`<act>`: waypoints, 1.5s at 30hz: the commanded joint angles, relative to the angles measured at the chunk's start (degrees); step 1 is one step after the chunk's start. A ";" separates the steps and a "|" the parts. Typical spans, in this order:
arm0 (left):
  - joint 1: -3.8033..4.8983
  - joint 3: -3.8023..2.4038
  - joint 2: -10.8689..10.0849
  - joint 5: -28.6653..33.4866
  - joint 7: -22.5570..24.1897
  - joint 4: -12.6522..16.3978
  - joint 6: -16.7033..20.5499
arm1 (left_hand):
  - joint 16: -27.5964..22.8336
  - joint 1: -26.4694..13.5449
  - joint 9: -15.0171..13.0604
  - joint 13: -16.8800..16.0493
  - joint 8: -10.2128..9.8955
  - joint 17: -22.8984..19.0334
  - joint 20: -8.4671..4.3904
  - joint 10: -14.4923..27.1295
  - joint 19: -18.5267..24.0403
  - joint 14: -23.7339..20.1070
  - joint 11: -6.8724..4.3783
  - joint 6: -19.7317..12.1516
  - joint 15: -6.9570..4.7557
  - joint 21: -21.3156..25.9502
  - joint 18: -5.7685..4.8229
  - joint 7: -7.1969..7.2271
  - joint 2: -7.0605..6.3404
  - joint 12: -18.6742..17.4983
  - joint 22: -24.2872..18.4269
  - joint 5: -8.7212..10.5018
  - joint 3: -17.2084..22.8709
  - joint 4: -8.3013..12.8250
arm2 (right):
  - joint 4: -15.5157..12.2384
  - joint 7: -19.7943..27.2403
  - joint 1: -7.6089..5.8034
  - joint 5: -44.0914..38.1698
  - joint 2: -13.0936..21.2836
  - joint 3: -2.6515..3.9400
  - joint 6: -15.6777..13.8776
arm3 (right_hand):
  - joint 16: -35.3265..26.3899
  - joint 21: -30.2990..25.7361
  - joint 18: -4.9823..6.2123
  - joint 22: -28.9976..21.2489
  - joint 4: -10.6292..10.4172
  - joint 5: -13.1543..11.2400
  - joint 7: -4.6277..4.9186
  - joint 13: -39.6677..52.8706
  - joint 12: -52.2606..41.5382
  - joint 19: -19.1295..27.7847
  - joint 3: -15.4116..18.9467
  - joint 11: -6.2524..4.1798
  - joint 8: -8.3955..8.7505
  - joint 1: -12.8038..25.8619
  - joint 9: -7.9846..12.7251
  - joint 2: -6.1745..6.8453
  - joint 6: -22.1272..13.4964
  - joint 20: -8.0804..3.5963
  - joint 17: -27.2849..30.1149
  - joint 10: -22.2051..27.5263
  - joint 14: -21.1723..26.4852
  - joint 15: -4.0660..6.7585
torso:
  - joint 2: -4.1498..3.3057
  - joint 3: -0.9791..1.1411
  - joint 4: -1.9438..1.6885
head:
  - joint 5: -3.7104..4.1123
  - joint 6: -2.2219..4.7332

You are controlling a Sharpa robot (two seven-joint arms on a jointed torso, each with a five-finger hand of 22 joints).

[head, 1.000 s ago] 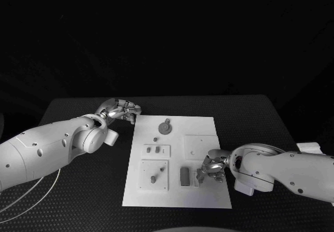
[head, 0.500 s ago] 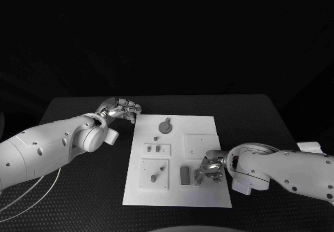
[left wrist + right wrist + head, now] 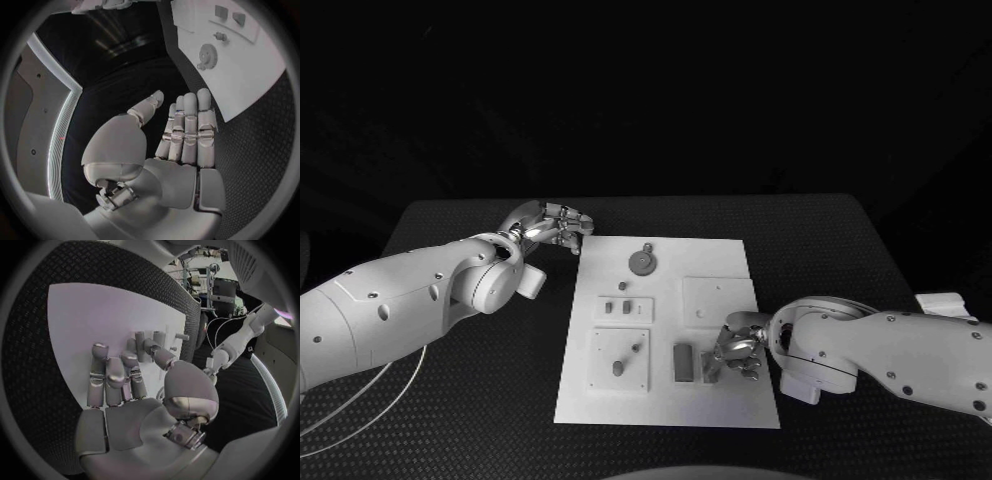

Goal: Assemble the parts on the task board

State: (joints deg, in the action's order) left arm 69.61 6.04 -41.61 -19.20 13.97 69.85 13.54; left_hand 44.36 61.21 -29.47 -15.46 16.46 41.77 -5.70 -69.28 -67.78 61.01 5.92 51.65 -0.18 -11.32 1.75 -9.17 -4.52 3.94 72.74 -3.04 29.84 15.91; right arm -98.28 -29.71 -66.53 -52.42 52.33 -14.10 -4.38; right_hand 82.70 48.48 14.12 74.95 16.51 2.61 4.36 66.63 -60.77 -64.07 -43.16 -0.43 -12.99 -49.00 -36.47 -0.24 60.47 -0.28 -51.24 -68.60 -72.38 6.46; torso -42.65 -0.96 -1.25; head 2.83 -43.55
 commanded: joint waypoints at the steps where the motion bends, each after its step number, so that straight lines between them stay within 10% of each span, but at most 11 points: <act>1: 0.04 -0.03 0.06 0.02 0.34 0.15 -0.62 | -0.19 -0.06 0.10 0.06 0.23 0.08 -0.03 0.47 -0.57 0.50 0.06 -0.11 0.09 0.39 2.59 -0.28 0.16 0.08 0.07 0.02 -0.05 -0.15 | 0.16 0.21 0.28 -0.04 -0.29 -0.11 0.80 | 0.21 0.18 0.88 0.93 0.05 0.24 1.10 -0.10 -0.10 -0.14 0.05 -0.46 0.30 -1.06 0.06 -1.77 -0.83 -0.07 0.07 -0.81 -0.01 0.30 | 0.00 0.05 0.00 | -0.04 -0.03; 13: 0.04 -0.03 0.02 0.02 0.30 0.17 -0.64 | -0.20 -0.10 0.11 0.07 0.22 0.09 -0.02 0.49 -0.58 0.50 0.07 -0.14 0.10 0.41 2.58 -0.29 0.17 0.07 0.09 0.02 -0.04 -0.19 | 0.41 1.15 0.40 0.24 -0.64 -0.11 -0.59 | 0.05 -0.02 0.88 0.83 -0.46 0.24 1.29 -0.25 0.03 -0.16 0.48 -0.28 0.53 0.71 0.36 -0.77 -1.29 0.06 0.21 -0.69 0.10 0.17 | 0.01 0.02 -0.02 | -0.05 0.05; 31: 0.04 -0.03 -0.01 0.02 0.24 0.22 -0.64 | -0.21 -0.15 0.14 0.08 0.17 0.10 -0.02 0.50 -0.59 0.51 0.07 -0.22 0.10 0.44 2.58 -0.33 0.17 0.06 0.11 0.02 -0.04 -0.25 | 0.56 1.77 0.42 0.89 -0.91 -0.11 -1.18 | -0.23 -0.82 0.88 0.67 -9.11 0.23 1.49 -0.65 0.19 -0.64 -0.40 -0.09 0.95 8.30 1.45 8.98 -2.14 -0.28 0.48 -0.30 0.25 0.05 | 0.01 0.01 -0.01 | -0.05 0.14; 45: 0.04 -0.03 -0.09 0.02 0.23 0.29 -0.62 | -0.22 -0.17 0.15 0.09 0.15 0.11 -0.02 0.51 -0.60 0.51 0.08 -0.26 0.10 0.47 2.59 -0.35 0.17 0.06 0.13 0.02 -0.02 -0.27 | 0.43 2.88 0.42 1.20 -0.37 -0.11 0.85 | -0.23 -0.91 0.88 0.84 -11.15 0.24 1.56 -0.68 0.07 -0.72 -1.36 -0.04 0.84 8.30 1.62 11.53 -2.42 -0.41 0.51 -0.11 0.33 0.00 | 0.00 0.03 -0.01 | -0.12 0.23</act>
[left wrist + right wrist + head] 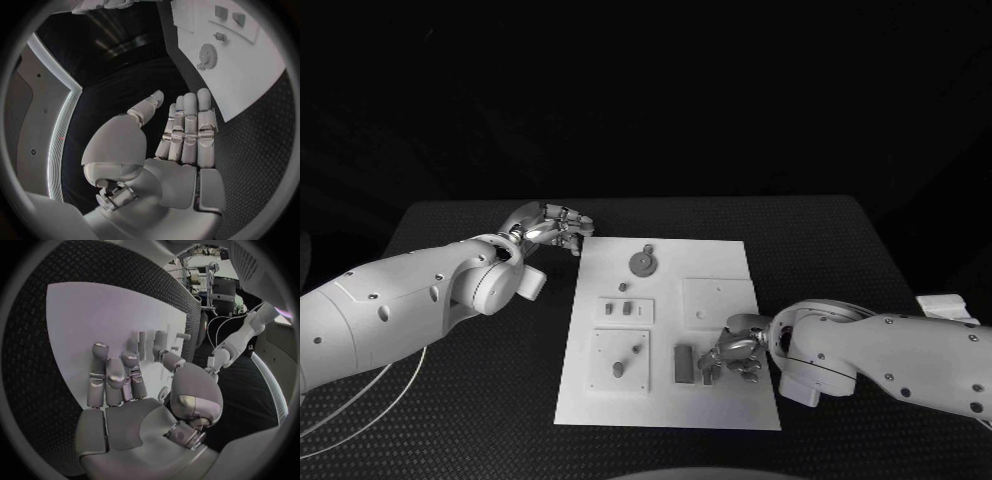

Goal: Assemble the parts on the task board

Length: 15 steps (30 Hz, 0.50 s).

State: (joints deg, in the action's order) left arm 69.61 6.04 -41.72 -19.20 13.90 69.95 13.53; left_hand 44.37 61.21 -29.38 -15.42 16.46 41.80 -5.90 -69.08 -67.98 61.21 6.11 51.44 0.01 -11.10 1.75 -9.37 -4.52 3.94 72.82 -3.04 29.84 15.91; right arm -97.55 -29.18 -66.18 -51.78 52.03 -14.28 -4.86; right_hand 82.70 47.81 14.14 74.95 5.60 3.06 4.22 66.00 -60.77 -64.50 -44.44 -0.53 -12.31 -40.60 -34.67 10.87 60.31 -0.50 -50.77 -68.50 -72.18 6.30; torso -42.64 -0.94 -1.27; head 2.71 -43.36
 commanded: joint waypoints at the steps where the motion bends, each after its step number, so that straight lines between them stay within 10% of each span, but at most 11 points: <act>1: 0.04 -0.03 0.00 0.02 0.30 0.21 -0.60 | -0.23 -0.17 0.05 0.05 0.15 0.08 0.17 0.32 -0.40 0.32 -0.12 -0.05 -0.09 0.26 2.59 -0.15 0.17 0.06 0.05 0.02 -0.02 -0.28 | -0.30 2.39 0.06 0.21 0.03 0.06 1.34 | -0.20 -0.21 0.86 0.88 0.04 -0.21 1.70 -0.04 0.03 -0.30 -0.19 0.05 0.12 -0.53 -0.19 0.32 -2.27 -0.24 0.03 -0.22 0.13 0.18 | -0.01 0.01 0.01 | -0.01 0.07; 9: 0.04 -0.03 0.06 0.02 0.42 0.18 -0.41 | -0.24 -0.16 0.06 0.06 0.15 0.09 0.17 0.32 -0.41 0.32 -0.12 -0.06 -0.09 0.28 2.59 -0.15 0.17 0.06 0.06 0.02 -0.01 -0.28 | -0.18 3.87 -0.05 -2.58 1.69 0.07 0.42 | -0.10 -0.08 0.86 1.01 2.22 -0.22 1.68 -0.03 -0.15 -0.27 0.47 0.04 -0.17 -2.17 -0.24 -0.40 -2.20 -0.23 0.02 -0.25 0.06 0.18 | 0.06 0.00 0.06 | 0.12 0.93; 15: 0.05 -0.03 -0.08 0.62 0.63 0.37 -0.33 | -0.26 -0.20 0.05 0.05 0.16 0.09 0.18 0.30 -0.39 0.30 -0.12 -0.04 -0.08 0.30 2.58 -0.15 0.14 0.07 0.07 0.03 -0.03 -0.30 | 2.33 12.11 -3.03 -0.99 1.80 0.08 3.46 | -0.16 -0.17 0.86 0.91 1.97 -0.21 1.74 -0.08 -0.16 -0.38 0.39 0.08 -0.12 -2.24 -0.15 1.08 -2.49 -0.20 0.08 -0.21 0.06 0.16 | 0.14 -0.01 0.06 | 0.41 2.06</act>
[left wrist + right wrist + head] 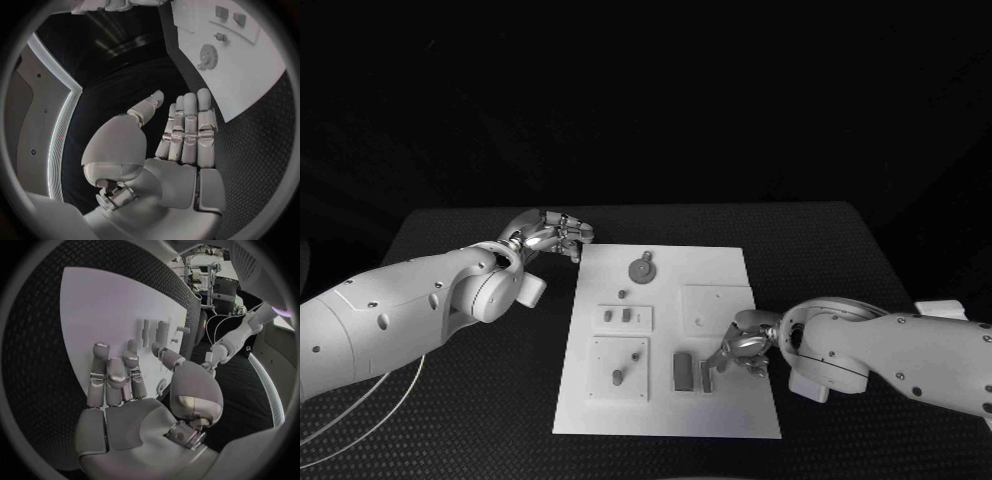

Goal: Assemble the parts on the task board

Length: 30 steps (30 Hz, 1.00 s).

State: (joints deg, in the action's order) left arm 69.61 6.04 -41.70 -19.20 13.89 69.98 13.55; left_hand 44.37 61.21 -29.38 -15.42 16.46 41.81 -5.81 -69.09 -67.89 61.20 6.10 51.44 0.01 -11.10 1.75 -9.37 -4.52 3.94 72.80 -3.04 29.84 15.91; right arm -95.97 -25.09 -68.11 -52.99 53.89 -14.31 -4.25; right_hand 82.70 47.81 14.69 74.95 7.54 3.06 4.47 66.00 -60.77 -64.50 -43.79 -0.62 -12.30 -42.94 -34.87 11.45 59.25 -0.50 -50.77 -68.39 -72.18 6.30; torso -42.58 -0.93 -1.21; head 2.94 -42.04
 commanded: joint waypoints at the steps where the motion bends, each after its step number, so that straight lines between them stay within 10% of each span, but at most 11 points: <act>1: 0.05 -0.03 -0.19 1.04 0.66 0.39 -0.44 | -0.28 -0.25 0.05 0.05 0.18 0.08 0.11 0.29 -0.45 0.27 -0.11 -0.02 -0.08 0.33 2.57 -0.15 0.14 0.09 0.09 0.03 -0.04 -0.32 | 1.32 9.48 -1.65 0.29 -0.24 0.11 3.07 | -0.19 -0.21 0.31 0.89 -0.08 -0.21 1.50 -0.09 -0.15 -0.34 -0.32 0.19 -0.09 0.10 0.07 0.49 -1.50 -0.18 0.09 -0.28 0.09 0.15 | 0.06 -0.03 0.00 | 0.23 1.47; 6: 0.11 -0.05 -0.32 2.60 0.72 -0.39 -0.46 | -0.59 -0.41 0.04 0.05 0.24 -0.01 0.19 0.19 -0.11 -0.10 -0.10 0.07 -0.01 0.62 2.49 -0.10 0.12 0.13 0.07 0.03 -0.04 -0.38 | 7.10 19.76 -4.51 6.60 -1.80 0.18 1.89 | -0.51 -0.69 0.31 0.84 -0.04 -0.22 1.92 0.03 -0.25 0.42 -0.53 0.57 0.36 -0.50 0.27 0.35 -2.64 0.09 0.16 0.14 0.69 -0.18 | 0.32 -0.19 -0.16 | 0.88 4.02; 12: 0.90 -0.06 -0.10 5.39 0.64 -2.51 -0.86 | -3.53 -0.84 0.03 0.10 0.32 -1.31 1.10 0.18 2.89 -2.82 0.20 0.10 0.99 3.21 1.82 -0.05 0.14 0.09 -1.14 -0.01 0.38 -0.37 | 20.24 30.42 -6.74 16.10 -6.70 0.98 0.86 | -2.34 -2.38 -0.01 0.76 3.29 -0.13 2.47 -0.28 0.72 3.71 -0.33 1.01 0.33 -3.22 0.06 -3.33 -3.60 1.45 0.73 2.40 3.57 -0.72 | 1.02 -0.43 -0.50 | 1.54 8.18; 21: 2.68 -0.06 2.58 7.76 0.52 -9.88 -5.52 | -13.03 -2.13 0.03 1.22 0.02 -5.35 4.79 3.26 9.68 -8.05 1.48 -1.09 4.86 7.65 1.55 -0.50 0.35 -0.32 -6.61 0.02 1.20 -0.19 | 40.69 38.16 -6.27 26.13 -17.17 4.81 -1.93 | -17.67 -12.69 -3.00 -2.49 4.51 -0.13 4.06 -13.90 17.04 18.05 -0.72 3.10 0.58 -4.27 -0.44 -5.90 -6.45 5.98 7.71 10.54 16.74 -3.43 | 2.50 -0.91 -1.11 | 1.54 13.07; 23: 3.06 -0.06 3.20 7.90 0.55 -11.92 -7.38 | -15.73 -2.63 0.31 2.18 -0.60 -6.37 5.85 5.66 12.31 -10.04 2.34 -2.41 5.95 7.71 1.41 -0.67 0.27 -0.42 -8.31 0.08 1.18 -0.17 | 44.40 39.44 -4.88 28.47 -19.37 7.30 -1.90 | -25.65 -17.20 -4.47 -4.26 4.52 0.05 5.33 -20.14 24.29 24.08 -1.19 4.53 1.02 -3.95 -0.36 -6.16 -7.99 7.46 11.52 13.84 21.79 -6.82 | 2.82 -0.82 -1.13 | 1.28 13.87; 27: 3.15 -0.09 4.46 9.03 1.36 -14.53 -6.91 | -21.14 -4.19 0.91 4.70 -1.91 -8.78 8.36 11.78 19.40 -15.70 3.16 -5.40 8.45 7.75 0.93 -0.03 -0.11 -0.45 -12.17 0.16 0.33 -0.06 | 47.76 41.83 -3.85 31.55 -21.37 8.79 -2.38 | -40.30 -24.28 -7.64 -6.70 5.45 0.01 5.68 -30.52 36.23 34.76 -2.06 8.72 2.30 -5.38 0.14 -8.31 -11.80 9.86 18.44 19.18 29.75 -14.18 | 3.28 -0.66 -0.96 | 0.86 15.01; 30: 3.15 -0.11 5.49 10.68 1.91 -16.44 -6.80 | -25.31 -4.63 1.16 6.67 -2.73 -11.01 10.80 16.88 22.91 -20.78 2.12 -7.49 11.12 7.72 1.81 0.72 -0.22 -0.38 -15.21 0.11 -0.08 0.06 | 48.78 42.76 -3.06 33.29 -21.92 10.02 -2.58 | -48.27 -27.75 -9.42 -7.75 7.03 -0.18 4.90 -35.87 42.17 39.97 1.63 9.11 3.51 -5.88 0.59 -10.06 -15.42 11.05 22.13 24.03 36.63 -16.75 | 3.67 -0.59 -1.11 | 0.92 15.39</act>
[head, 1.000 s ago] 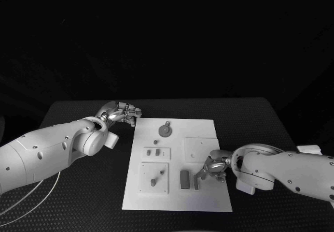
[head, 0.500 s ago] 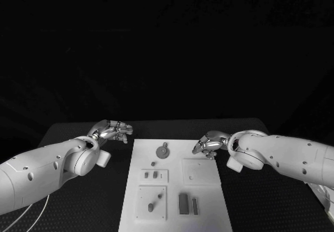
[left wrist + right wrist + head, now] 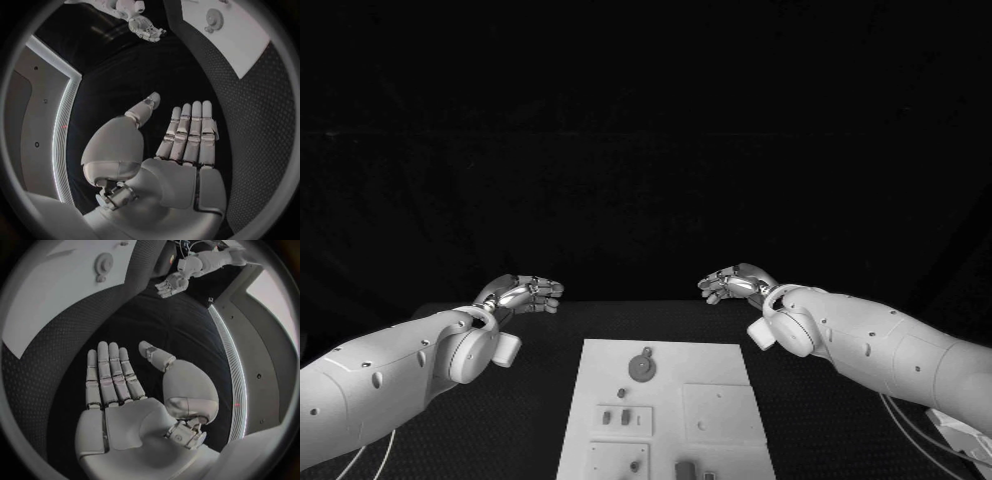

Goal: Assemble the parts on the task board

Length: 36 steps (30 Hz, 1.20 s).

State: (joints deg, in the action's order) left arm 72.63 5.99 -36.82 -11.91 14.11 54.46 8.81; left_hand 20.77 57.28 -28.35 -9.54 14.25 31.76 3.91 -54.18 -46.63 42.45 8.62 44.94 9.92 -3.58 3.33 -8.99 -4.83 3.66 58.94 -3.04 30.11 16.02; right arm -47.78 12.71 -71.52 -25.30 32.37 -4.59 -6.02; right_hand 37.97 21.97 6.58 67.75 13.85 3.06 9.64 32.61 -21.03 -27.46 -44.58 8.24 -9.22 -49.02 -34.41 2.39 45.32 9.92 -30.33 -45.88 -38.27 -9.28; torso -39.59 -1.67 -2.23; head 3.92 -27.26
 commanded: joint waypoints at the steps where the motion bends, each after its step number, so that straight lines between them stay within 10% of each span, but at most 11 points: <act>1: 0.12 -0.07 0.64 3.68 1.80 -1.15 -2.08 | -2.27 -0.83 0.15 1.12 -0.68 -1.37 1.61 2.50 2.55 -2.49 -0.44 -1.52 1.61 0.11 0.61 0.45 0.17 0.03 -2.24 0.08 -0.45 -0.13 | 0.86 5.11 0.42 6.11 -0.62 0.46 -0.79 | -4.61 -2.43 -1.52 -0.67 0.98 -0.26 -0.23 -3.51 3.08 3.62 3.62 0.31 0.39 0.14 0.11 -1.15 -1.85 0.75 2.24 1.42 3.07 -1.39 | 0.74 0.11 -0.13 | -0.07 0.67; 4: 0.10 -0.07 1.44 4.12 2.24 -2.72 -2.44 | -2.94 -1.09 0.03 1.71 -0.79 -2.09 2.01 2.57 3.40 -2.64 -0.62 -2.50 1.13 0.01 1.12 0.68 0.26 0.24 -4.28 0.09 -0.83 -0.28 | 1.51 5.62 0.77 6.73 -1.10 0.99 -0.26 | -7.76 -3.80 -1.63 -1.09 1.03 -0.24 -0.17 -7.53 5.24 4.29 7.01 0.42 0.02 -0.10 0.11 -1.42 -2.78 1.06 3.95 0.55 2.96 -1.35 | 0.89 0.31 -0.17 | -0.47 1.21; 5: 0.00 -0.01 1.07 1.49 0.43 -1.90 -0.70 | -20.77 -57.28 28.35 9.54 -14.25 -31.76 -3.91 54.18 46.63 -42.45 -8.62 -44.94 -9.92 3.58 -3.33 8.99 4.83 -3.66 -58.94 3.04 -30.11 -16.02 | 1.26 2.07 0.64 3.04 -0.92 0.81 -0.31 | -37.97 -21.97 -6.58 -21.01 -13.85 -3.06 -9.64 -32.61 21.03 27.46 44.58 -8.24 9.22 49.02 34.41 -2.39 -45.32 -9.92 30.33 45.88 38.27 9.28 | 0.53 0.11 -0.08 | -0.15 0.65; 10: -0.47 -0.24 0.73 1.89 1.00 -0.49 0.66 | -20.77 -57.28 28.35 9.54 -14.25 -31.76 -3.91 54.18 46.63 -42.45 -8.62 -44.94 -9.92 3.58 -3.33 8.99 4.83 -3.66 -58.94 3.04 -30.11 -16.02 | -0.15 2.55 0.99 3.76 -0.49 0.93 -1.54 | -37.97 -21.97 -6.58 -27.32 -13.85 -3.06 -9.64 -32.61 21.03 27.46 44.58 -8.24 9.22 49.02 34.41 -2.39 -45.32 -9.92 30.33 45.88 38.27 9.28 | 1.24 0.25 0.13 | -0.49 -0.05; 11: -0.68 -0.34 0.58 2.06 1.26 0.14 1.26 | -20.77 -57.28 28.35 9.54 -14.25 -31.76 -3.91 54.18 46.63 -42.45 -8.62 -44.94 -9.92 3.58 -3.33 8.99 4.83 -3.66 -58.94 3.04 -30.11 -16.02 | -0.77 2.77 1.15 4.08 -0.30 0.98 -2.08 | -37.97 -21.97 -6.58 -67.75 -13.85 -3.06 -9.64 -32.61 21.03 27.46 44.58 -8.24 9.22 49.02 34.41 -2.39 -45.32 -9.92 30.33 45.88 38.27 9.28 | 1.55 0.31 0.22 | -0.64 -0.36; 23: -6.60 -3.17 -3.66 7.01 8.50 17.89 18.35 | -20.77 -57.28 28.35 9.54 -14.25 -31.76 -3.91 54.18 46.63 -42.45 -8.62 -44.94 -9.92 3.58 -3.33 8.99 4.83 -3.66 -58.94 3.04 -30.11 -16.02 | -18.55 8.92 5.53 13.19 5.12 2.53 -17.55 | -37.97 -21.97 -6.58 -67.75 -13.85 -3.06 -9.64 -32.61 21.03 27.46 44.58 -8.24 9.22 49.02 34.41 -2.39 -45.32 -9.92 30.33 45.88 38.27 9.28 | 7.80 1.55 2.05 | -3.63 -6.52; 29: -10.08 -4.85 -6.16 9.92 12.76 28.35 28.42 | -20.77 -57.28 28.35 9.54 -14.25 -31.76 -3.91 54.18 46.63 -42.45 -8.62 -44.94 -9.92 3.58 -3.33 8.99 4.83 -3.66 -58.94 3.04 -30.11 -16.02 | -30.12 12.92 8.39 19.12 8.65 3.54 -27.62 | -37.97 -21.97 -6.58 -67.75 -13.85 -3.06 -9.64 -32.61 21.03 27.46 44.58 -8.24 9.22 49.02 34.41 -2.39 -45.32 -9.92 30.33 45.88 38.27 9.28 | 8.41 1.67 2.23 | -3.92 -7.12; 36: -12.21 -5.87 -7.69 11.70 15.37 34.73 34.57 | -20.77 -57.28 28.35 9.54 -14.25 -31.76 -3.91 54.18 46.63 -42.45 -8.62 -44.94 -9.92 3.58 -3.33 8.99 4.83 -3.66 -58.94 3.04 -30.11 -16.02 | -39.37 16.11 10.67 23.86 11.47 4.35 -35.67 | -37.97 -21.97 -6.58 -67.75 -13.85 -3.06 -9.64 -32.61 21.03 27.46 44.58 -8.24 9.22 49.02 34.41 -2.39 -45.32 -9.92 30.33 45.88 38.27 9.28 | 8.41 1.67 2.23 | -3.92 -7.12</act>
State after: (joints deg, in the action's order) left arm 60.57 0.24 -44.37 -2.56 25.46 88.48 36.99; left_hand 0.20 0.42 -0.05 -0.05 0.17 0.05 -0.01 -0.30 -0.20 0.20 0.00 0.29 0.00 -0.20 0.42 0.02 0.02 0.17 0.05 -0.19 0.20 0.02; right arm -86.16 24.65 -61.04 -5.82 43.57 -0.34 -34.60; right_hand 0.19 0.20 0.80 0.10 0.00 0.40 0.00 0.06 -0.20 -0.39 -0.25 0.00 -0.20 -0.33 -0.05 0.01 0.25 -0.09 -0.07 -0.21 -0.27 -0.03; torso -31.31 -0.01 -0.03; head 0.01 -34.37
